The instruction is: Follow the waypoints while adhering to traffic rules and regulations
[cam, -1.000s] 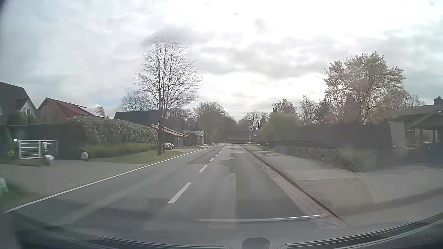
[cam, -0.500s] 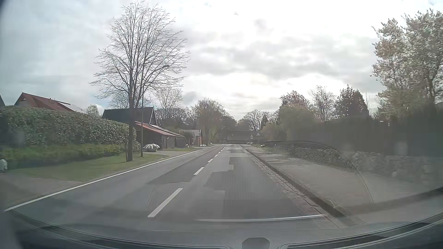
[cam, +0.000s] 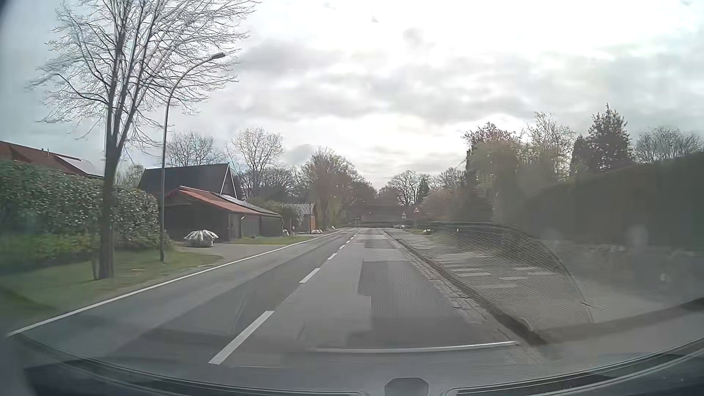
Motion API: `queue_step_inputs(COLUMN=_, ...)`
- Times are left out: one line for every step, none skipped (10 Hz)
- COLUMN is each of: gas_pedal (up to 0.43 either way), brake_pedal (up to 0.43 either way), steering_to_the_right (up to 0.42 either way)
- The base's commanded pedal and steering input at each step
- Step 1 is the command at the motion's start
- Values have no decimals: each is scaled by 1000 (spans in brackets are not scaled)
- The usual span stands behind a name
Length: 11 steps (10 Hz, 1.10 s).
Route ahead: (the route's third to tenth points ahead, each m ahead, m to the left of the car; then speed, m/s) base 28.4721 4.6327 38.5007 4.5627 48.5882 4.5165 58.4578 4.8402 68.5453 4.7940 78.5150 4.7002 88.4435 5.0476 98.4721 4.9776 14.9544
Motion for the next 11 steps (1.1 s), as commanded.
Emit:
queue_step_inputs(gas_pedal=39, brake_pedal=6, steering_to_the_right=-4)
queue_step_inputs(gas_pedal=39, brake_pedal=0, steering_to_the_right=-4)
queue_step_inputs(gas_pedal=39, brake_pedal=0, steering_to_the_right=-4)
queue_step_inputs(gas_pedal=39, brake_pedal=0, steering_to_the_right=-4)
queue_step_inputs(gas_pedal=39, brake_pedal=0, steering_to_the_right=-4)
queue_step_inputs(gas_pedal=39, brake_pedal=0, steering_to_the_right=-4)
queue_step_inputs(gas_pedal=39, brake_pedal=0, steering_to_the_right=-4)
queue_step_inputs(gas_pedal=39, brake_pedal=0, steering_to_the_right=-4)
queue_step_inputs(gas_pedal=39, brake_pedal=0, steering_to_the_right=-4)
queue_step_inputs(gas_pedal=39, brake_pedal=0, steering_to_the_right=-3)
queue_step_inputs(gas_pedal=47, brake_pedal=0, steering_to_the_right=-3)
